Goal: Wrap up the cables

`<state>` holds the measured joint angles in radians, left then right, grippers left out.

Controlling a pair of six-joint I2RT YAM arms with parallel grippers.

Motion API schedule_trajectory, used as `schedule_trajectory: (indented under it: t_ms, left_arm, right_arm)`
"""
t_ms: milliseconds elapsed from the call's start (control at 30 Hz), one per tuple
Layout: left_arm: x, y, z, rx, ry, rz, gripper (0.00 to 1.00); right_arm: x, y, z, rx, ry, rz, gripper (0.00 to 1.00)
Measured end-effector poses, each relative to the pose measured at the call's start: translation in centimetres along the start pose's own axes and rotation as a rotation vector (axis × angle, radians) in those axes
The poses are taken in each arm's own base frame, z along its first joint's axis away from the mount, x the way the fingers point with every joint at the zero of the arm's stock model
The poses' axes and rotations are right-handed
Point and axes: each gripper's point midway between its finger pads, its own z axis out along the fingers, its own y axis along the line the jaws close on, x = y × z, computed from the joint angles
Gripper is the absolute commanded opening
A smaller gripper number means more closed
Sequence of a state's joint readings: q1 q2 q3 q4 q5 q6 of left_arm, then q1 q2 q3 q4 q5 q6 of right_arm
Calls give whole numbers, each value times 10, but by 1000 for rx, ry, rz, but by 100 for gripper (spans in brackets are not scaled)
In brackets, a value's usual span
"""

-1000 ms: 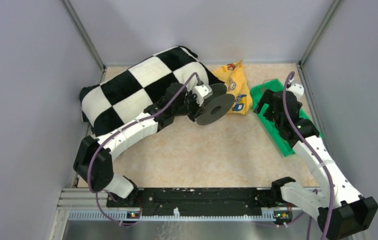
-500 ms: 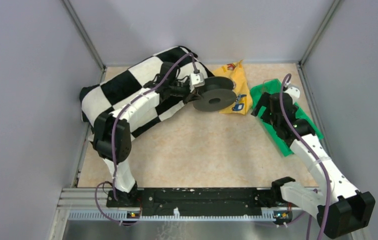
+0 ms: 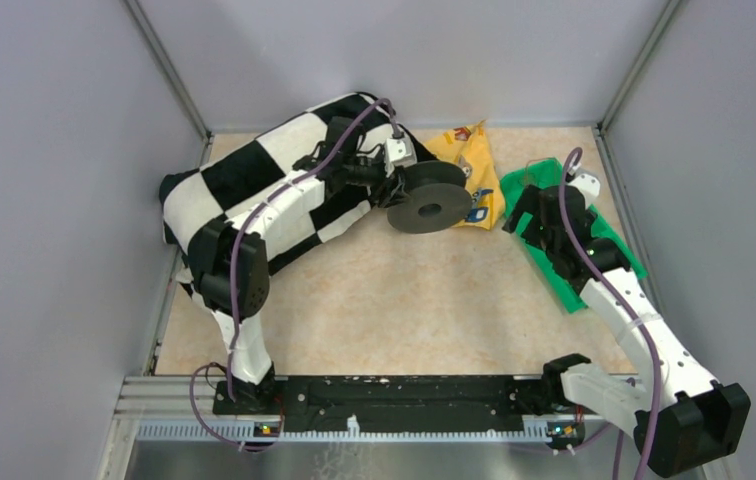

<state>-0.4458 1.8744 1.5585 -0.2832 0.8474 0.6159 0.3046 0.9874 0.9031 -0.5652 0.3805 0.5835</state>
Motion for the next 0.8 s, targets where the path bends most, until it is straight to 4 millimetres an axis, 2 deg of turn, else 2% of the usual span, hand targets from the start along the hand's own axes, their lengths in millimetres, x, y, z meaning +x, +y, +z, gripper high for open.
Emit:
schedule_trajectory:
  t_ms: [133, 233, 400, 500, 567, 633, 700, 767, 800]
  left_arm:
    - [-9, 0, -4, -15, -12, -36, 75]
    - [-31, 2, -16, -58, -40, -41, 77]
    - [-98, -1, -53, -134, -134, -40, 83]
    - [-144, -2, -78, -185, -193, -63, 81]
    - [-167, -8, -95, -218, -220, -111, 88]
    - [-180, -16, -104, -227, -236, -142, 94]
    - [-189, -30, -109, -207, -256, -199, 97]
    - [-190, -49, -107, -156, -275, -274, 98]
    - [-188, -61, -103, -123, -277, -320, 98]
  right_arm:
    - [-1, -3, 0, 12, -7, -31, 99]
    - [-4, -7, -1, 27, -16, -57, 99]
    - [-23, -3, -8, 14, -67, -85, 99]
    - [-29, -6, -14, 14, -93, -93, 99]
    - [-32, -11, -15, 14, -94, -76, 99]
    - [-37, -24, -11, 27, -79, -32, 99]
    - [-42, -51, -3, 79, -60, 43, 99]
    - [-43, -74, 3, 136, -38, 99, 99]
    - [-38, -78, 6, 141, -5, 115, 99]
